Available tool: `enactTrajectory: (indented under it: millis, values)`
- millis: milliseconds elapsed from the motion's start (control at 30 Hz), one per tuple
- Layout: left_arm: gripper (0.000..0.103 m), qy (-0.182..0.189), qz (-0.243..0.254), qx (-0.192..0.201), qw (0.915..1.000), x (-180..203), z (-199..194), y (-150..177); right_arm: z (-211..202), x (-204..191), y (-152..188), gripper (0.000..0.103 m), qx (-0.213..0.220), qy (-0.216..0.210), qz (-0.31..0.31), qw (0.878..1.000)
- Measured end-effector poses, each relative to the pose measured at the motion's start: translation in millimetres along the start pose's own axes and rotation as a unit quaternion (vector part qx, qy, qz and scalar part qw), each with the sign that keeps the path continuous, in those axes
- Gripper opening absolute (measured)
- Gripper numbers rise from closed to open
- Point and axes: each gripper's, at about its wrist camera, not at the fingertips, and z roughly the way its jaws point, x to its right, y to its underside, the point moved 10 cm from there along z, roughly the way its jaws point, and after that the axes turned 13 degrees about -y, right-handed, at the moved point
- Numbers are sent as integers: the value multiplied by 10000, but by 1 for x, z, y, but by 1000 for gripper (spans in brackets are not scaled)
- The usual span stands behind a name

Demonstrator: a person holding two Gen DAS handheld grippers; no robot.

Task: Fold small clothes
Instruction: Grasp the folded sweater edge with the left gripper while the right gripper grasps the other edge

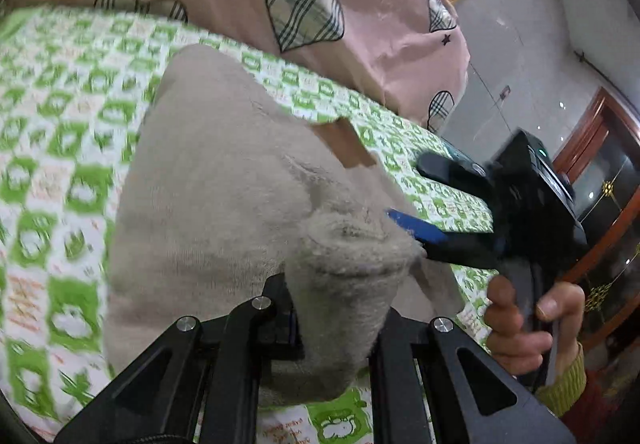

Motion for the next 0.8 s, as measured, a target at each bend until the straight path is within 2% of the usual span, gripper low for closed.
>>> enactTrajectory:
  millis: [100, 233, 267, 300, 333, 367, 433, 500, 600, 667, 700, 800]
  values:
    - [9, 141, -175, 44, 9997, -3, -4, -4, 24, 8, -2, 77, -262, 110, 95, 9996]
    - [9, 143, -172, 40, 9997, -3, -7, -5, 62, 9, -16, 77, -486, -110, 264, 9984]
    - [9, 124, -174, 33, 9998, 0, -7, -8, 69, 8, -21, 73, -492, -115, 251, 9984]
    - [9, 104, -191, 22, 9998, 2, -7, -10, 74, 6, -27, 63, -447, -61, 175, 9988]
    - [9, 87, -197, 25, 9998, 7, -8, -13, 76, 5, -33, 36, -430, 75, 23, 9990]
    - [9, 91, -164, 68, 9998, 13, -10, -18, 76, 0, -41, 21, -415, 262, -189, 9986]
    - [10, 184, -43, 200, 9996, 29, -16, -29, 66, -15, -53, 19, -311, 236, -483, 9981]
    - [10, 351, 128, 282, 9989, 53, -19, -37, 45, -35, -67, 19, -203, 384, -1018, 9939]
    - [11, 536, 399, 219, 9975, 91, -9, -36, 10, -38, -83, 18, -66, 588, -1328, 9894]
    - [12, 592, 489, 44, 9970, 108, 11, -26, -6, -20, -89, 18, -42, 799, -1224, 9892]
    - [12, 621, 471, -170, 9968, 113, 25, -18, -12, -6, -90, 18, -59, 960, -1150, 9887]
    - [13, 676, 441, -625, 9948, 120, 55, 2, -26, 44, -85, 18, -157, 1567, -935, 9831]
